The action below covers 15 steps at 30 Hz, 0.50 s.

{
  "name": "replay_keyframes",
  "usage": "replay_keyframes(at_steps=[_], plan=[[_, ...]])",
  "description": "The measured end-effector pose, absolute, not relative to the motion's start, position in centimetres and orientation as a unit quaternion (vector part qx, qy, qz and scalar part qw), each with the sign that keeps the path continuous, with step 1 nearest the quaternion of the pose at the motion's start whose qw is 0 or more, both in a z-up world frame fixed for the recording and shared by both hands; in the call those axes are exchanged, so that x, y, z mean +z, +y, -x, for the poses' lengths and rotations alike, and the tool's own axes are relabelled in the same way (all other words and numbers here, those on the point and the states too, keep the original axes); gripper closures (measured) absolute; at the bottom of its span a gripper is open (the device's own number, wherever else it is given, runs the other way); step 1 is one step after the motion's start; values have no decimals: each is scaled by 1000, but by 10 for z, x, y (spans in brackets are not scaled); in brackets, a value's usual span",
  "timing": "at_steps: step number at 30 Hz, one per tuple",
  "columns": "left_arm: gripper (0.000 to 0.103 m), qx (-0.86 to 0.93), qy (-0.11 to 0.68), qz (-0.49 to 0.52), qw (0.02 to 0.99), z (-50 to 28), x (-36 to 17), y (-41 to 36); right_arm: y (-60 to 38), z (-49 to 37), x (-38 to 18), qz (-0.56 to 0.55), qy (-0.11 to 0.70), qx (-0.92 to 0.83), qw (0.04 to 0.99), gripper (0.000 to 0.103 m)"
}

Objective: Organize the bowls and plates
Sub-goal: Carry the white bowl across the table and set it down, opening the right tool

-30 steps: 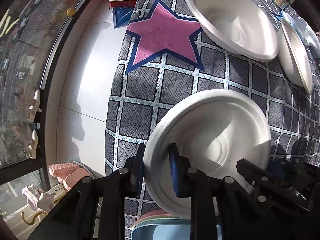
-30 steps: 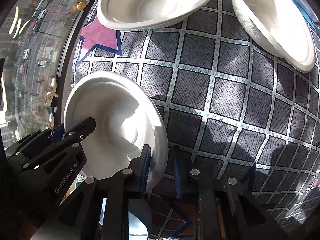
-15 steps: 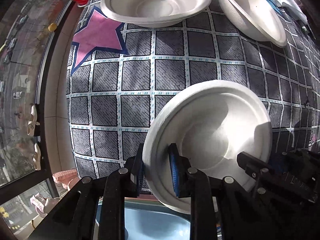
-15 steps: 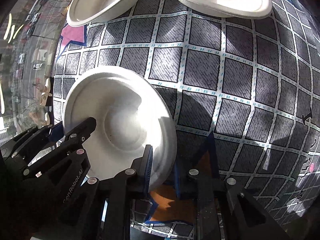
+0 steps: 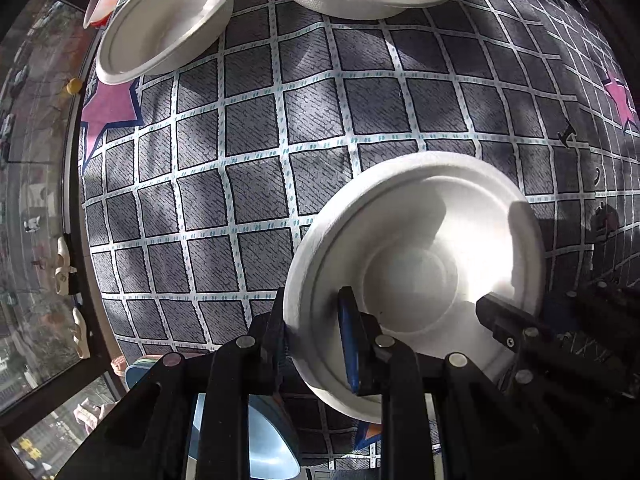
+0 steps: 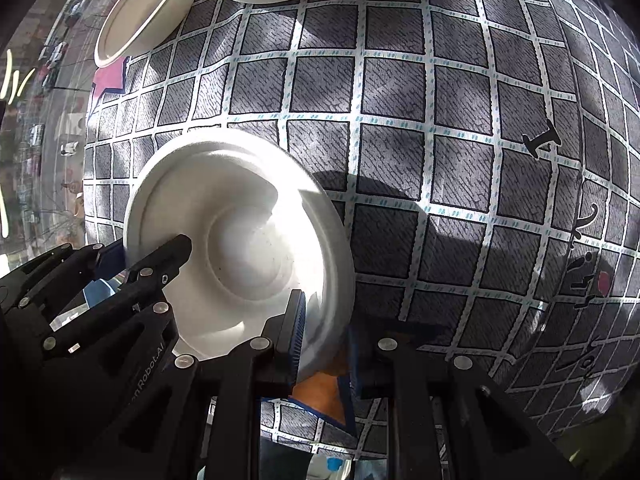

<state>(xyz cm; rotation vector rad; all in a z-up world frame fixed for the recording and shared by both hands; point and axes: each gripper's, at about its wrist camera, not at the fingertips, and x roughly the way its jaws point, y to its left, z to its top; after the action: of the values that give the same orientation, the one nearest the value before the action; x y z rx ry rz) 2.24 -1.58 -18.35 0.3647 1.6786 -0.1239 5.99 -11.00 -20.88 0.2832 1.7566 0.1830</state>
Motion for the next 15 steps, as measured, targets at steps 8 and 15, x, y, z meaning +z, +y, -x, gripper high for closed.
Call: replay_keyframes(at_steps=[8, 15], plan=[[78, -84, 745, -188, 634, 4, -190, -63, -163, -27, -210, -139, 771, 61, 618, 81], [75, -119, 748, -219, 615, 30, -197, -108, -203, 2, -213, -144, 775, 40, 614, 81]])
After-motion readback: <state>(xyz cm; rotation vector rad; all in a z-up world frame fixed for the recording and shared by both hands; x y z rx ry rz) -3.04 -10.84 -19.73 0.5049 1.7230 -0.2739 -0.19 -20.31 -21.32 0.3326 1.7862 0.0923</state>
